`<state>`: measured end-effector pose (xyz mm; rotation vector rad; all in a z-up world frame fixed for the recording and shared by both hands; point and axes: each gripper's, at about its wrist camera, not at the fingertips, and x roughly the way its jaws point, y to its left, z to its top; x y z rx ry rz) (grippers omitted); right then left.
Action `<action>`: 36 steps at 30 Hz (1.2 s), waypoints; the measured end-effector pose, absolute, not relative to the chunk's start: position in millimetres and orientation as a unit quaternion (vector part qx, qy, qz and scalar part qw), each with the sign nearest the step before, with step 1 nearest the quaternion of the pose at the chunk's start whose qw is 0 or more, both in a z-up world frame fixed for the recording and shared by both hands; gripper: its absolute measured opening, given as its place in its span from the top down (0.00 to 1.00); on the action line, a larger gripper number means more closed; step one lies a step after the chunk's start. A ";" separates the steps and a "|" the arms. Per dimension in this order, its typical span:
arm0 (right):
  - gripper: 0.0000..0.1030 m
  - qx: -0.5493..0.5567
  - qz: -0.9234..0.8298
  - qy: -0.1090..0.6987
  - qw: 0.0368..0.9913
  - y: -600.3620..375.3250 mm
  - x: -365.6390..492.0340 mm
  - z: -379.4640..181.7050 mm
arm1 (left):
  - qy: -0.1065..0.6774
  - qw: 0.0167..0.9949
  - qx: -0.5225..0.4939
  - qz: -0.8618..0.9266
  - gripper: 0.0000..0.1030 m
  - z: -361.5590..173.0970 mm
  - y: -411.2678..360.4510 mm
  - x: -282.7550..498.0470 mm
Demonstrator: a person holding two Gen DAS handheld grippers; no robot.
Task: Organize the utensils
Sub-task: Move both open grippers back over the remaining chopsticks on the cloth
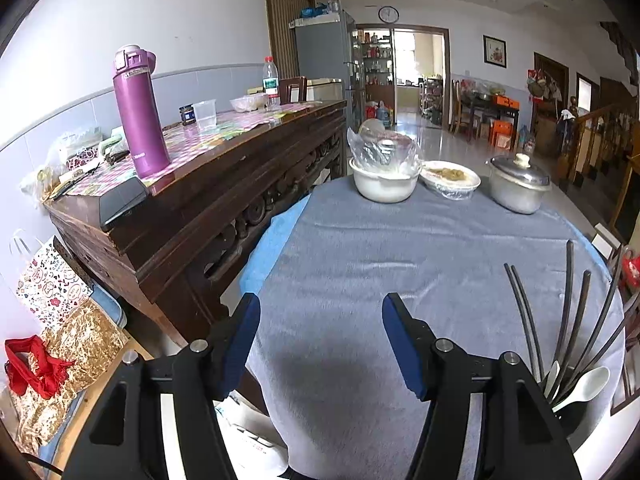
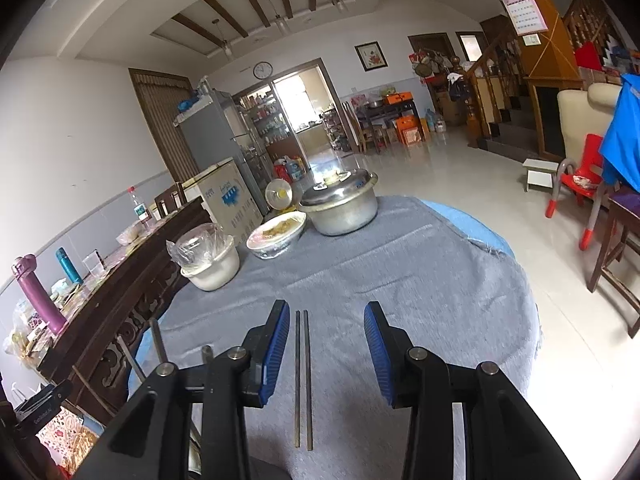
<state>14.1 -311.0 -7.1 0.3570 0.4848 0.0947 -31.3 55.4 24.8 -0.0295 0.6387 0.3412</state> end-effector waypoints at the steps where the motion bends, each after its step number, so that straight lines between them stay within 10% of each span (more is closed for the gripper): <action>1: 0.60 0.177 0.046 0.241 0.953 -311.8 14.7 -8.6 | 0.315 0.934 -0.014 0.168 0.38 23.1 55.3 -30.6; 36: 0.60 0.228 0.043 0.326 0.916 -326.6 44.8 -61.2 | 0.399 0.901 -0.031 0.168 0.37 -26.8 65.8 -2.8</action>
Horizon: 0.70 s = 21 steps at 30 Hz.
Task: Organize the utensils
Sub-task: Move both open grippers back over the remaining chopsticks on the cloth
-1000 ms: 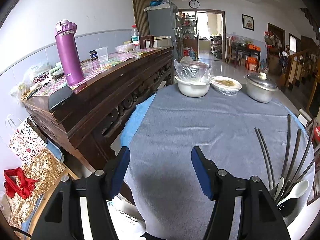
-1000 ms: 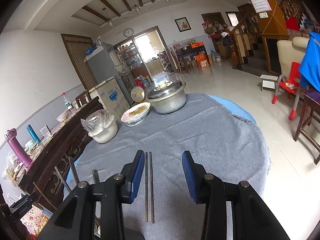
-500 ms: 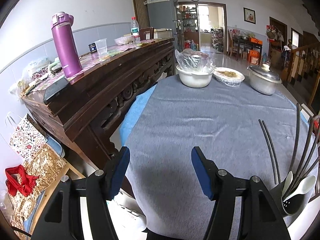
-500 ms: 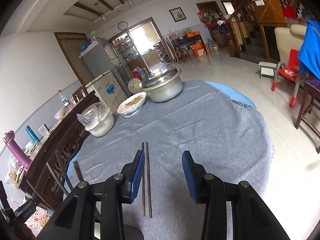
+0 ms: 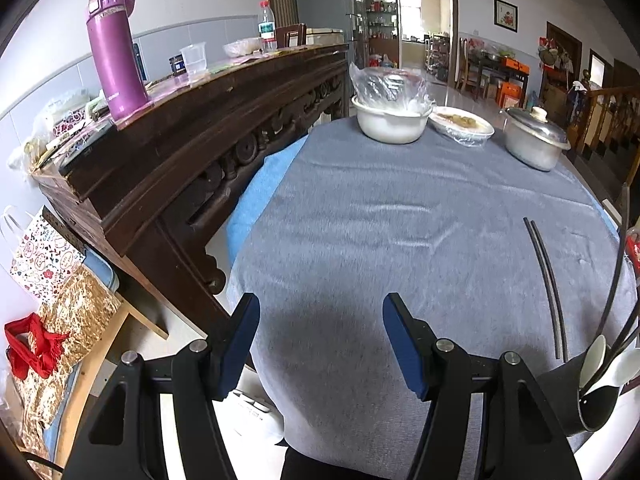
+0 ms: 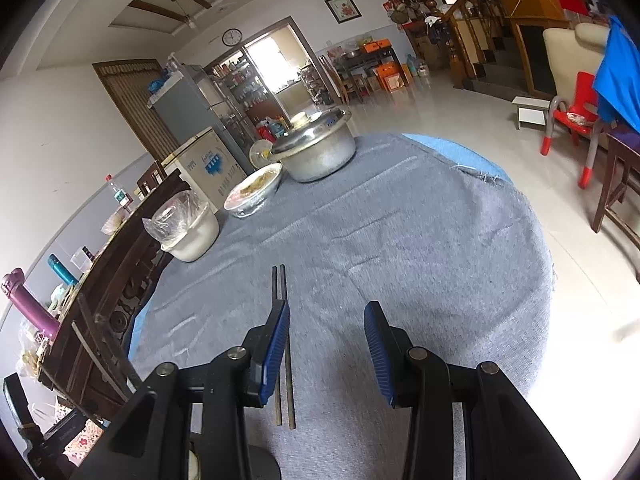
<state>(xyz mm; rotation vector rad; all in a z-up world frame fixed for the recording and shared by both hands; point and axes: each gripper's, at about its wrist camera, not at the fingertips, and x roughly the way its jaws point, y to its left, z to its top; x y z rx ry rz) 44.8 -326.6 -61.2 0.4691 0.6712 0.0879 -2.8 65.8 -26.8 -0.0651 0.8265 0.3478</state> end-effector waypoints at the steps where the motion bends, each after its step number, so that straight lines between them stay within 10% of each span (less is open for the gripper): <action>1: 0.60 0.229 0.042 0.329 0.915 -327.0 46.0 -63.2 | 0.402 0.900 -0.031 0.168 0.37 -28.5 66.4 -1.6; 21: 0.60 0.240 0.048 0.385 0.890 -318.1 74.6 -100.8 | 0.463 0.871 -0.028 0.162 0.37 -77.3 72.1 27.5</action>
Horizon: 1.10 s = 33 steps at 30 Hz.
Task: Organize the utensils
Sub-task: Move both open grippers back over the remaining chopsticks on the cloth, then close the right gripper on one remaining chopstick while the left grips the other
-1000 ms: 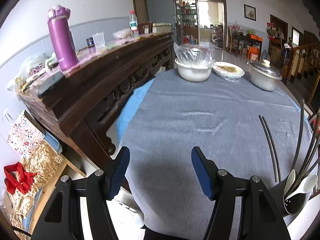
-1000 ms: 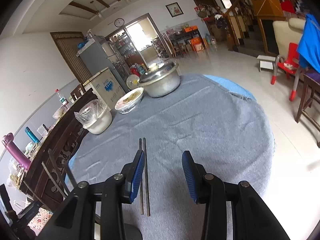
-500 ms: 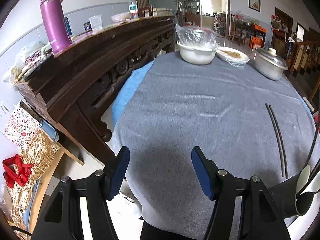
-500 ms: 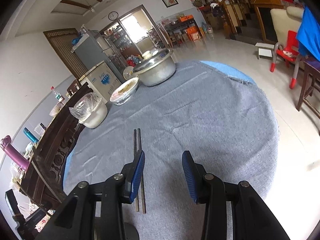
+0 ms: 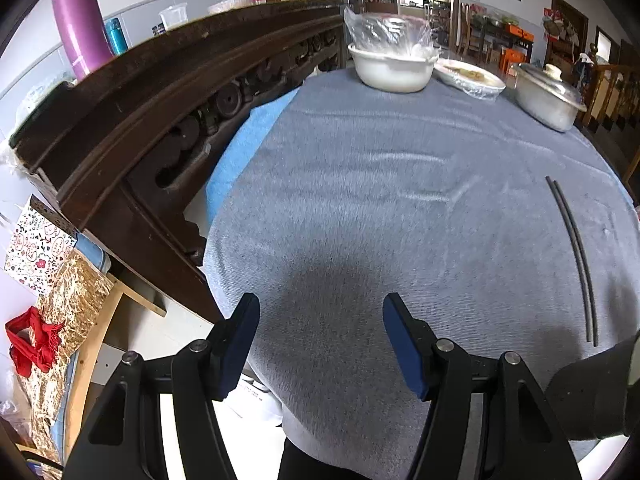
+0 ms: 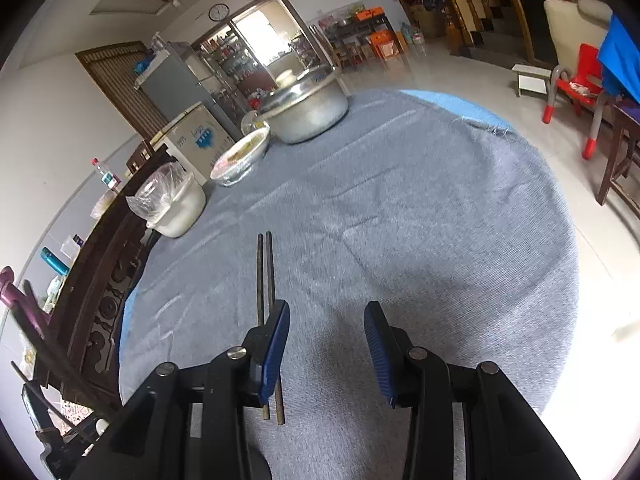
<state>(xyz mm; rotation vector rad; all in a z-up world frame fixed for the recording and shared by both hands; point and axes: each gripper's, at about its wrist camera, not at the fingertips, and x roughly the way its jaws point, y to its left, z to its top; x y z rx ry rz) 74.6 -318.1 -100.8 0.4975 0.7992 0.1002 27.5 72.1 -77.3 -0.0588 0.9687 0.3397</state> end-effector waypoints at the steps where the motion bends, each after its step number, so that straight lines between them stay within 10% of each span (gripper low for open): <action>1: 0.60 0.239 0.049 0.388 0.889 -316.8 76.8 -102.6 | 0.465 0.870 -0.029 0.163 0.37 -79.2 73.2 29.3; 33: 0.76 0.084 0.111 0.500 0.855 -207.3 261.8 -153.8 | 0.497 0.850 -0.058 0.163 0.37 -110.5 106.2 58.8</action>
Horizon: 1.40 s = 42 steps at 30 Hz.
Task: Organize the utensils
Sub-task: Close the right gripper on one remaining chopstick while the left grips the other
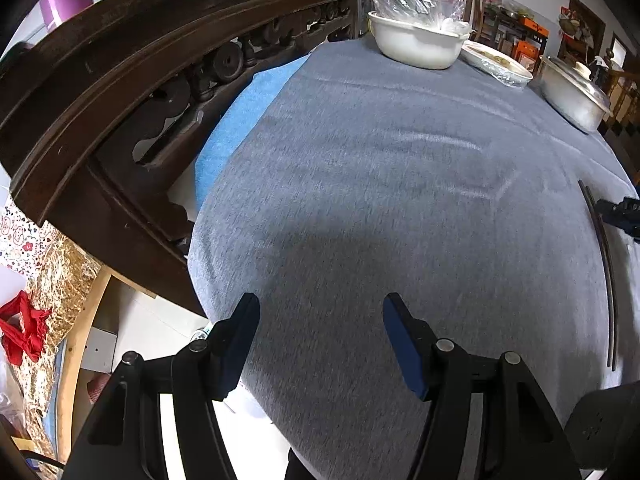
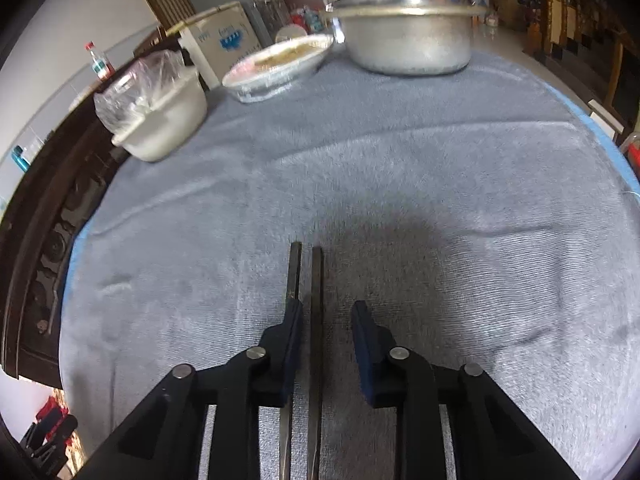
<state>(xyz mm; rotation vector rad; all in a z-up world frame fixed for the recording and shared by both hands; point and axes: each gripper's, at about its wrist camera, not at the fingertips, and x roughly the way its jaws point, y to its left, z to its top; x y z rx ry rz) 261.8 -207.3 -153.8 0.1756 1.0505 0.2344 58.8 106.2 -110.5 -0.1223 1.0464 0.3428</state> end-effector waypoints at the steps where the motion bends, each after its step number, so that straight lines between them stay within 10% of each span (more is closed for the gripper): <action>1: 0.76 0.080 0.112 0.497 0.857 -206.3 262.7 -153.5 | 0.495 0.852 -0.057 0.162 0.37 -109.1 105.1 60.6; 15: 0.92 0.034 0.085 0.509 0.856 -232.2 266.4 -154.9 | 0.418 0.908 0.010 0.022 0.37 -79.5 52.2 149.9; 38: 0.92 0.079 0.110 0.524 0.841 -274.0 276.0 -155.2 | 0.543 0.819 0.041 -0.181 0.37 -128.6 -134.3 284.4; 42: 0.92 0.095 0.115 0.528 0.836 -279.2 276.8 -155.9 | 0.517 0.832 0.108 -0.168 0.58 -131.2 -143.8 277.3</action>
